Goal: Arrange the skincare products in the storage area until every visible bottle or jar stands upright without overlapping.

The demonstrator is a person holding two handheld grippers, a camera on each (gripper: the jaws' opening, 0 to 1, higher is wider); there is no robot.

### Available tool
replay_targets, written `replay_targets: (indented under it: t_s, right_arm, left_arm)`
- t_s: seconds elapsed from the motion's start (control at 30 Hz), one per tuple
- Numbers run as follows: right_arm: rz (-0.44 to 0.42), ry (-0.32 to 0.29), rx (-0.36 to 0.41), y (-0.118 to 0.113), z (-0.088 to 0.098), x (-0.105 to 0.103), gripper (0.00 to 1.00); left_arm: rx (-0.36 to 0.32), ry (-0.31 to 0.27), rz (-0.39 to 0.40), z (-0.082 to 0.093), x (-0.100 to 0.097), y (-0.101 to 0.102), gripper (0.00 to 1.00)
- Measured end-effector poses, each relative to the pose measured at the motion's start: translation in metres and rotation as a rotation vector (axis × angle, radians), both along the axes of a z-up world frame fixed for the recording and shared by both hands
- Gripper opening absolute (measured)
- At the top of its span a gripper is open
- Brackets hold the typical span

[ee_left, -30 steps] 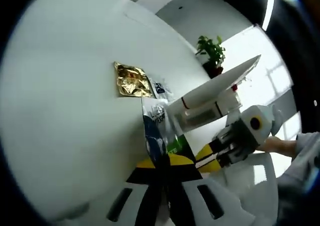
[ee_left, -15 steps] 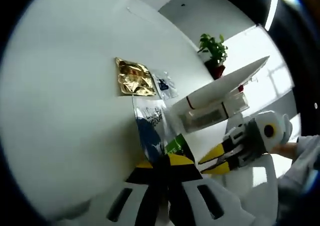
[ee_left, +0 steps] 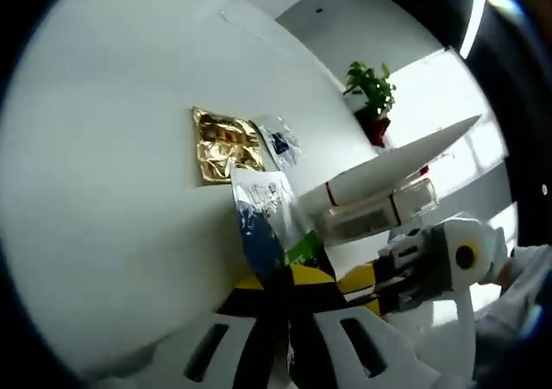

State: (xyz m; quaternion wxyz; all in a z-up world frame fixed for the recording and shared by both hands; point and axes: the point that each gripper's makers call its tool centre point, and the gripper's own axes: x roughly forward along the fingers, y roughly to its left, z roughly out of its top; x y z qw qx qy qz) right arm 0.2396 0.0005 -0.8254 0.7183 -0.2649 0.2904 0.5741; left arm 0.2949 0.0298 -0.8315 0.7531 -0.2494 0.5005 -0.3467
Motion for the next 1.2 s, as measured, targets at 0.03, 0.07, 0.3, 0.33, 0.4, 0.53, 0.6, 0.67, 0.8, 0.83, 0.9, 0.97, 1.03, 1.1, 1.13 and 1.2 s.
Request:
replay_targets:
  t_s: [0.03,0.07,0.3,0.33,0.4,0.53,0.6,0.67,0.8,0.83,0.9,0.97,1.03,1.1,1.13,1.2]
  right_arm:
    - [0.002,-0.001,-0.004,0.001,0.0,0.001,0.08]
    - [-0.002,0.0,-0.003,0.001,-0.001,0.002,0.08]
    - [-0.007,-0.012,-0.011,0.002,-0.003,0.007,0.07]
    - [-0.007,-0.014,-0.012,0.002,-0.003,0.007,0.07]
    - [-0.003,-0.025,-0.018,0.002,-0.004,0.009,0.07]
    - [0.009,-0.052,-0.032,0.002,-0.004,0.011,0.06]
    - [0.01,-0.057,-0.035,0.002,-0.004,0.012,0.05]
    - [0.017,-0.076,-0.05,0.001,-0.004,0.014,0.05]
    - [0.033,-0.069,-0.062,0.002,-0.004,0.011,0.01]
    - [0.03,-0.068,-0.063,0.002,-0.004,0.011,0.01]
    - [0.027,-0.062,-0.063,0.002,-0.004,0.011,0.01]
    - [0.022,-0.053,-0.059,0.002,-0.004,0.012,0.01]
    - [0.02,-0.049,-0.057,0.002,-0.005,0.012,0.01]
    - [0.023,-0.053,-0.06,0.002,-0.005,0.011,0.01]
    - [0.026,-0.055,-0.062,0.002,-0.005,0.011,0.01]
    - [0.025,-0.054,-0.063,0.002,-0.005,0.011,0.01]
  left_arm:
    - [-0.003,0.004,0.001,0.0,0.001,0.0,0.0]
    - [-0.004,0.003,0.003,0.0,0.004,-0.001,0.0]
    - [0.014,-0.005,-0.007,-0.002,0.015,-0.003,0.0]
    - [0.018,-0.005,-0.012,-0.002,0.018,-0.001,0.0]
    - [0.026,-0.013,-0.017,-0.003,0.022,-0.001,0.0]
    - [0.045,-0.02,-0.025,-0.002,0.027,0.001,0.0]
    - [0.049,-0.023,-0.029,-0.001,0.027,-0.001,0.0]
    - [0.05,-0.029,-0.028,0.0,0.028,-0.002,0.0]
    - [0.049,-0.031,-0.037,0.001,0.026,-0.003,0.0]
    - [0.047,-0.032,-0.038,0.001,0.027,-0.002,0.0]
    - [0.043,-0.042,-0.041,0.004,0.026,-0.003,0.0]
    - [0.045,-0.06,-0.041,0.007,0.026,-0.002,0.01]
    - [0.043,-0.072,-0.036,0.01,0.027,0.001,0.05]
    - [0.044,-0.086,-0.034,0.014,0.028,0.004,0.1]
    - [0.052,-0.109,-0.03,0.017,0.029,0.006,0.12]
    - [0.09,-0.185,-0.029,0.022,0.037,0.015,0.2]
